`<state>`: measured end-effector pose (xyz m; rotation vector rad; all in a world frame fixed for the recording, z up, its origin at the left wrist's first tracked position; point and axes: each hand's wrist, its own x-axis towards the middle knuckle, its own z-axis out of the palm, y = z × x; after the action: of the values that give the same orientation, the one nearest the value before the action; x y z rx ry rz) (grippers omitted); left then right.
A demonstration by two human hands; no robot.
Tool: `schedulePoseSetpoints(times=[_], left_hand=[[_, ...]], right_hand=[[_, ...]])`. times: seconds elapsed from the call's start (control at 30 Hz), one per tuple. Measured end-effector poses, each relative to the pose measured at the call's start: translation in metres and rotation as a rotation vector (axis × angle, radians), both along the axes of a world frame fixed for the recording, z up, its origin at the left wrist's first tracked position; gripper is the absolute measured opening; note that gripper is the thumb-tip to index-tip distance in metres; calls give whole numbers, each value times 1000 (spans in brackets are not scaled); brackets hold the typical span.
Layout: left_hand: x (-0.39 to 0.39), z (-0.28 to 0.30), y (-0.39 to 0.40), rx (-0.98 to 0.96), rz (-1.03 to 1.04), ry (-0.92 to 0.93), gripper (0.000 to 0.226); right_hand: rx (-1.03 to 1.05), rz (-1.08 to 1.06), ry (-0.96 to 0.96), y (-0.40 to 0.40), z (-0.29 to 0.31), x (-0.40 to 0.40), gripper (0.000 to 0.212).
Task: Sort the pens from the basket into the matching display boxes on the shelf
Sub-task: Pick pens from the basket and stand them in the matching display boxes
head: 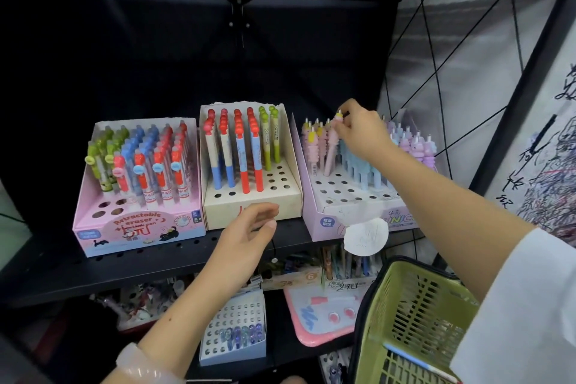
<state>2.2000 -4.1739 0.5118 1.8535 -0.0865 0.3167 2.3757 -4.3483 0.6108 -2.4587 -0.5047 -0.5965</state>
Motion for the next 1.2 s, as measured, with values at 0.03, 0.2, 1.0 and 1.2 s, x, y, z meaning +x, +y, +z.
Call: schedulePoseSetpoints(times=[0.03, 0.2, 1.0, 1.2], left_hand=[[-1, 0, 0, 0, 2, 0, 27], [-7, 0, -4, -11, -1, -1, 27], [-29, -79, -162, 202, -542, 169, 19], [-18, -106, -204, 607, -844, 439, 29]], right_hand=[[-38, -12, 16, 1, 1, 1, 30], [-376, -97, 31, 14, -5, 4, 29], [-379, 107, 549, -192, -172, -155, 23], [-942, -74, 1283, -268, -277, -192, 42]])
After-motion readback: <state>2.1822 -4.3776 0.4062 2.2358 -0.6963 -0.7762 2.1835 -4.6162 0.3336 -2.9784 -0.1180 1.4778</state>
